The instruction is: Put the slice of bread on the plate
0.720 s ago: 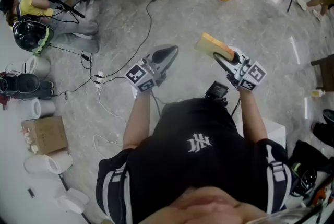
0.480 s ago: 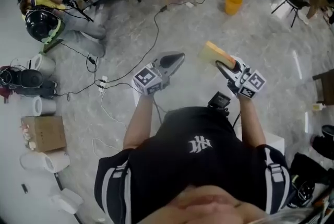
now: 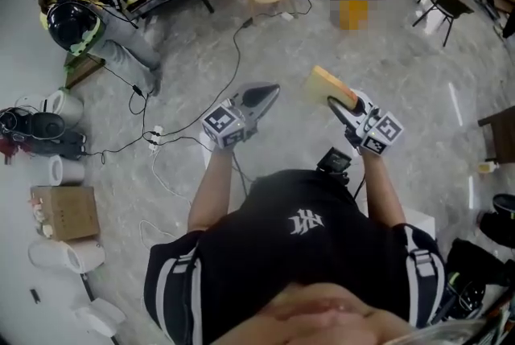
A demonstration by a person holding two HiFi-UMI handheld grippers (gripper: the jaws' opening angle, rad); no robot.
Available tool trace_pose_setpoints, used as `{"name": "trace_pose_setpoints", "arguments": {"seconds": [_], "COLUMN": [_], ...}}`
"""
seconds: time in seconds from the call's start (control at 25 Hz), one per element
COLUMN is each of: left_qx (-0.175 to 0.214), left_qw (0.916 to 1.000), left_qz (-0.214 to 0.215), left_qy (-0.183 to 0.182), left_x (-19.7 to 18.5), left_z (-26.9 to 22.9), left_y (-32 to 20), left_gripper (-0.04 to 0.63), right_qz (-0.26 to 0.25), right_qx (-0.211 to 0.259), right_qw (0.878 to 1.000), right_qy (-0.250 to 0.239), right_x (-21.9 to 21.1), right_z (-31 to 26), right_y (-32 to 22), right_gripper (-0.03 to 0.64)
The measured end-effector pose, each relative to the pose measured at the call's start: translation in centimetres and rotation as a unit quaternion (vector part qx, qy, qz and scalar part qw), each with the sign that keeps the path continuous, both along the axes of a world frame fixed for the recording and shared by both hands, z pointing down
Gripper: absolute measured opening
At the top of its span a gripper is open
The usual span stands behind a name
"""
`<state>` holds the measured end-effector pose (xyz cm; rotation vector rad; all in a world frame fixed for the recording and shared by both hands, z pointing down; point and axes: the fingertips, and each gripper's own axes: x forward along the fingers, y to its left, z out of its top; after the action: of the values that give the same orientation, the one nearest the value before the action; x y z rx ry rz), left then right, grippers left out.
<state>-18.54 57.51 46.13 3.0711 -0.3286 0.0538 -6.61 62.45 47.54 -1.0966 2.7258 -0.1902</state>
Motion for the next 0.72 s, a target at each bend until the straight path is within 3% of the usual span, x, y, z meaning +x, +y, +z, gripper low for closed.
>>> {"name": "trace_pose_setpoints", "arguments": {"seconds": [0.72], "left_qx": [-0.013], "left_qw": [0.9994], "left_qz": [-0.030], "left_qy": [-0.008], "left_x": [6.4], "left_z": [1.9], "left_y": [-2.8], "left_gripper": [0.015], "right_qz": [0.007], "right_qx": [0.003], "right_qw": [0.999], "right_qy": [0.036], "right_x": [7.2], "right_z": [1.5], "right_y": [-2.5], "right_gripper": [0.095]}}
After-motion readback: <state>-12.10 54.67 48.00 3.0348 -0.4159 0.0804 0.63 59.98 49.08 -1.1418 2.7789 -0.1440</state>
